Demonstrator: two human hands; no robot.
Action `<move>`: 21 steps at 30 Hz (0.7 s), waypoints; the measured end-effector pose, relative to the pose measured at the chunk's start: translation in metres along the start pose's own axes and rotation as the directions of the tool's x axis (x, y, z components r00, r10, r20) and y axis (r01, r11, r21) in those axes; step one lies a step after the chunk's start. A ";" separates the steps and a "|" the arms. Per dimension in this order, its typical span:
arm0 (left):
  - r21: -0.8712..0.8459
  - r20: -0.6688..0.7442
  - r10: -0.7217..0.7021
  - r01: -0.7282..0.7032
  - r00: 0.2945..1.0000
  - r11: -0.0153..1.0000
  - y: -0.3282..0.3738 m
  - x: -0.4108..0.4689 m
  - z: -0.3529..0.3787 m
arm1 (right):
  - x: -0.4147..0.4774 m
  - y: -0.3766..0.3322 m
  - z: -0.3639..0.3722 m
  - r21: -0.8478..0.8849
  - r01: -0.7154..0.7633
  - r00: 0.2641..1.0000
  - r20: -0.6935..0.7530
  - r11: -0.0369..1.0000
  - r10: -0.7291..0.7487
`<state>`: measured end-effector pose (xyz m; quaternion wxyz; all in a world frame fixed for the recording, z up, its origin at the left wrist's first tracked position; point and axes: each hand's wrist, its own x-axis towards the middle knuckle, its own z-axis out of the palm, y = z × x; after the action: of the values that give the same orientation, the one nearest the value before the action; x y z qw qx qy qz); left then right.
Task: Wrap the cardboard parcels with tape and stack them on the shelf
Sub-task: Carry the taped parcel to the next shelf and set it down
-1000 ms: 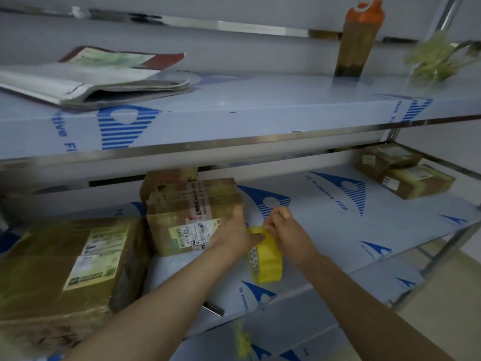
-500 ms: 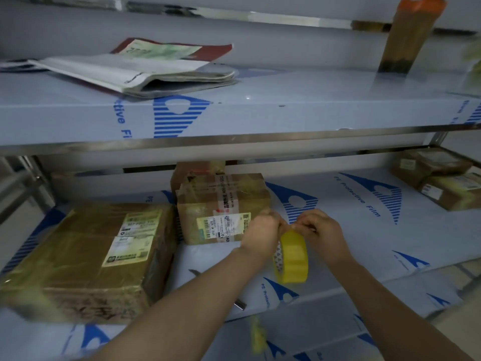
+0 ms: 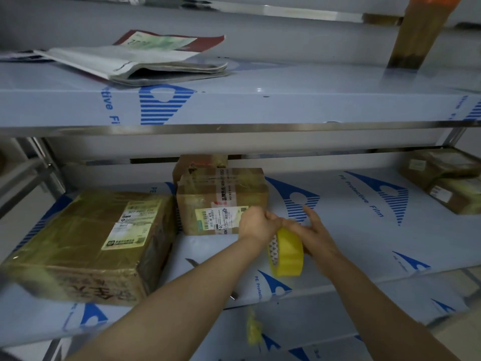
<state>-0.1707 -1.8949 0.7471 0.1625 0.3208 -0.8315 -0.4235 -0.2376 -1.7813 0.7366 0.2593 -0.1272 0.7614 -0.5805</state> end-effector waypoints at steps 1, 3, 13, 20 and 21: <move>-0.063 -0.010 -0.043 0.042 0.999 0.997 -0.001 0.000 0.001 | -0.003 0.002 0.001 0.001 -0.063 0.996 0.060 0.998 0.063; -0.160 -0.041 -0.112 0.105 0.993 0.982 0.000 0.000 0.000 | -0.006 0.003 0.001 0.047 -0.101 0.985 0.146 0.994 0.093; -0.081 -0.206 -0.100 0.085 0.974 0.993 -0.013 -0.024 -0.042 | 0.007 0.027 0.011 -0.914 0.334 0.942 0.331 0.228 -0.053; -0.012 -0.378 -0.046 0.044 0.925 0.999 -0.044 -0.040 -0.110 | -0.013 0.017 0.033 -0.940 0.338 0.903 0.309 0.050 -0.297; 0.022 -0.415 -0.028 0.041 0.909 0.999 -0.048 -0.040 -0.125 | -0.019 0.008 0.046 -0.914 0.382 0.878 0.311 0.138 -0.364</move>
<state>-0.0547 -1.9642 0.7814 0.3228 0.4203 -0.7786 -0.3361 -0.1961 -1.8069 0.7249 -0.0198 -0.4460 0.8940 -0.0380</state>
